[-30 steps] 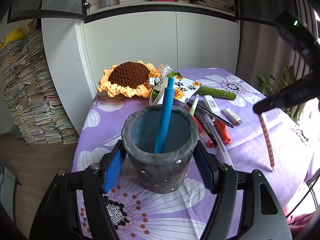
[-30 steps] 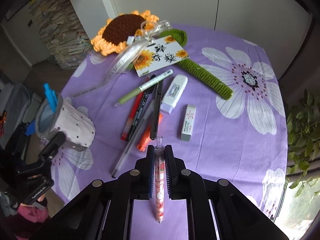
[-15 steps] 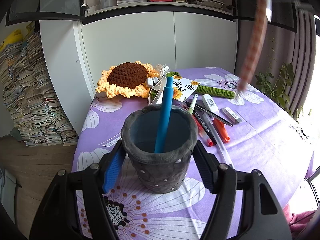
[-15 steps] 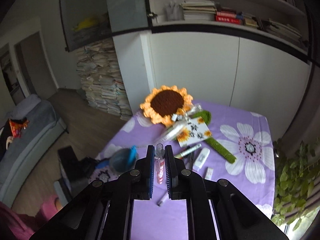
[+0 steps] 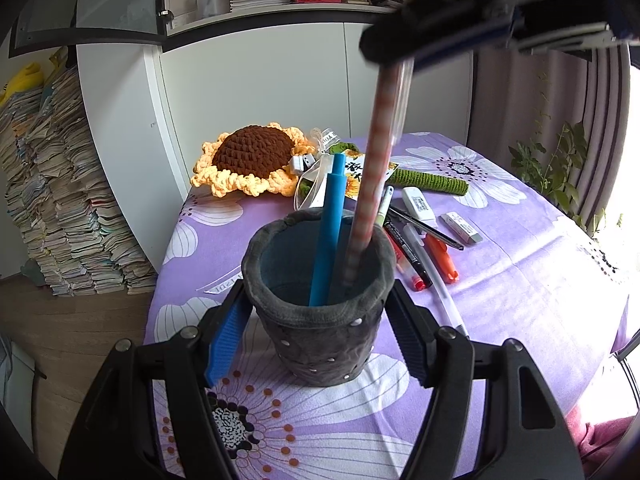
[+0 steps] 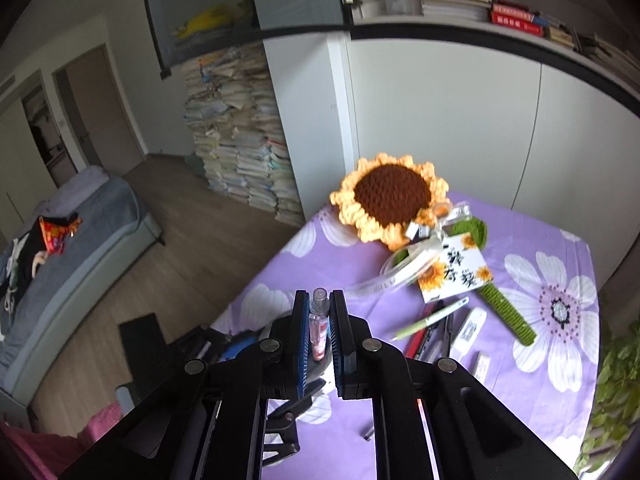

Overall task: Organize stationery
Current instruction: 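Lift the pink pen with the right gripper and drop it into the grey cup, then lower the right gripper and grasp the clear gel pen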

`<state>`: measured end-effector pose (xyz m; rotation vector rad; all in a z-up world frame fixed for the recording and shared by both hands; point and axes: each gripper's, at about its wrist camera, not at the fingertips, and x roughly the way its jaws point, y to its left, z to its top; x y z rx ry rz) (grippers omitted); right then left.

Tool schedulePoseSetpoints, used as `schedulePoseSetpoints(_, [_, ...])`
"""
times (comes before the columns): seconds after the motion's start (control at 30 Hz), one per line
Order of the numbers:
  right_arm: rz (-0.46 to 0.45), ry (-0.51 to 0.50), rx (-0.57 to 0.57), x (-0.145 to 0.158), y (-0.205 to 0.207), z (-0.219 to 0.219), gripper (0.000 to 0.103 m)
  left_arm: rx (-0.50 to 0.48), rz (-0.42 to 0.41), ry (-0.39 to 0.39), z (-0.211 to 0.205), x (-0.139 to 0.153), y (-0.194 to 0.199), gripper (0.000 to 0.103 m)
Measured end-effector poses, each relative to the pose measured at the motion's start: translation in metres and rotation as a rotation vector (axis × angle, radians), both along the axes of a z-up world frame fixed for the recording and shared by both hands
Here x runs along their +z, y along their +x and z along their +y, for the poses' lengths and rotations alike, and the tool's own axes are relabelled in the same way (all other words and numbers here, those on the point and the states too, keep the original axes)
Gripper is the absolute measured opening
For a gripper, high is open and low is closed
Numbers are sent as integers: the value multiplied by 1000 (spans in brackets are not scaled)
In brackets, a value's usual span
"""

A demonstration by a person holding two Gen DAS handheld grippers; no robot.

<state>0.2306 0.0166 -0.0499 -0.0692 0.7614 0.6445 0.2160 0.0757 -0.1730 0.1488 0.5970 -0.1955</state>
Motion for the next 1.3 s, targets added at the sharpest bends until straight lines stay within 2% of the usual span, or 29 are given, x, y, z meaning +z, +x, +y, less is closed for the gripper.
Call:
schedulePoseSetpoints(0.3, [123,-43,21,-37,13,5,11,-1,-6,14,-3,0,-1,67])
schedulePoseSetpoints(0.47, [168,-33,26,-44,17,1,11,-3,-2,16,-3,0,-1,67])
schedulePoseSetpoints(0.73, [192,28,-64,-45,6,-43,11,1,3,12,-1,-1,0,67])
schedulePoseSetpoints(0.83, [255,-29,-135,-68,12,-59,12,5,2,14,-2,-1,0,68])
schedulePoseSetpoints(0.93, [353,-146,-211,-110,22,-64,12,8,3,16,-3,-1,0,68])
schedulePoseSetpoints(1.0, [410,-198,-218,-136,24,-61,12,10,7,15,-3,0,0,68])
schedulePoseSetpoints(1.1, [464,-201,-207,-157,24,-56,12,16,12,13,-3,0,0,68])
schedulePoseSetpoints(1.17, [468,-192,-212,-159,24,-55,12,19,11,15,-3,0,0,68])
schedulePoseSetpoints(1.23, [456,-206,-225,-158,25,-55,15,20,8,15,-3,-1,-1,68])
schedulePoseSetpoints(1.3, [436,-216,-243,-156,25,-55,35,21,8,14,-3,-1,-2,68])
